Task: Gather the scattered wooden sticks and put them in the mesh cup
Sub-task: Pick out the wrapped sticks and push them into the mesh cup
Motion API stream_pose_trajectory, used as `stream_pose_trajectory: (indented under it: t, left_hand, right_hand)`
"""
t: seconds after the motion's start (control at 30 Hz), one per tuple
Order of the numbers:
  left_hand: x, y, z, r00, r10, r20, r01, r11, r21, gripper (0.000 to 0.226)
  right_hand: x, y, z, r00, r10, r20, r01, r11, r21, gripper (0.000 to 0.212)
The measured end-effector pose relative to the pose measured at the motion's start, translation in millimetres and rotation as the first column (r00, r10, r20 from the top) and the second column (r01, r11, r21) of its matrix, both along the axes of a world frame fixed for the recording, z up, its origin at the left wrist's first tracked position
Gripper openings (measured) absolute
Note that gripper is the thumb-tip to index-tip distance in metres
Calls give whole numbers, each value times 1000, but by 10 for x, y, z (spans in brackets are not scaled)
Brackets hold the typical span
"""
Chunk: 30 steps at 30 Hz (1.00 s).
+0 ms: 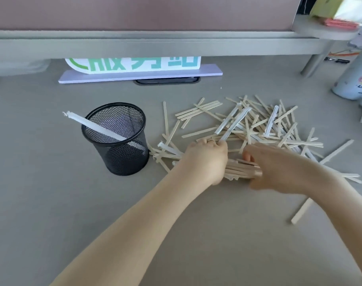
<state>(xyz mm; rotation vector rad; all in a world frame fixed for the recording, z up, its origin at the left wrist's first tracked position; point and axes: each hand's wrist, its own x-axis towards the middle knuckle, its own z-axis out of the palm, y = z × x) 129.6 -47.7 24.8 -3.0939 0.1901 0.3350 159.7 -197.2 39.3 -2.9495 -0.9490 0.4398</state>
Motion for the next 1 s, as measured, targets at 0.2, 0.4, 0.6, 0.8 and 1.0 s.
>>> stream_pose_trajectory:
  t: [0.2, 0.4, 0.6, 0.8, 1.0]
  left_hand:
    - [76, 13, 22, 995, -69, -68, 68, 998, -11, 64]
    - [72, 28, -13, 998, -45, -45, 44, 998, -36, 53]
    - [-101, 9, -43, 996, 37, 77, -32, 997, -75, 40]
    - [-165, -46, -91, 981, 92, 172, -92, 996, -4, 43]
    - [-135, -122, -104, 967, 128, 223, -126, 992, -23, 37]
  right_hand:
    - [-6, 49, 27, 996, -76, -53, 76, 997, -1, 38]
    - [16, 26, 14, 996, -63, -61, 65, 998, 26, 32]
    - [42, -21, -2, 998, 56, -27, -56, 998, 13, 39]
    - [-22, -31, -6, 986, 152, 70, -157, 985, 75, 17]
    - [-3, -51, -87, 987, 140, 75, -150, 978, 146, 21]
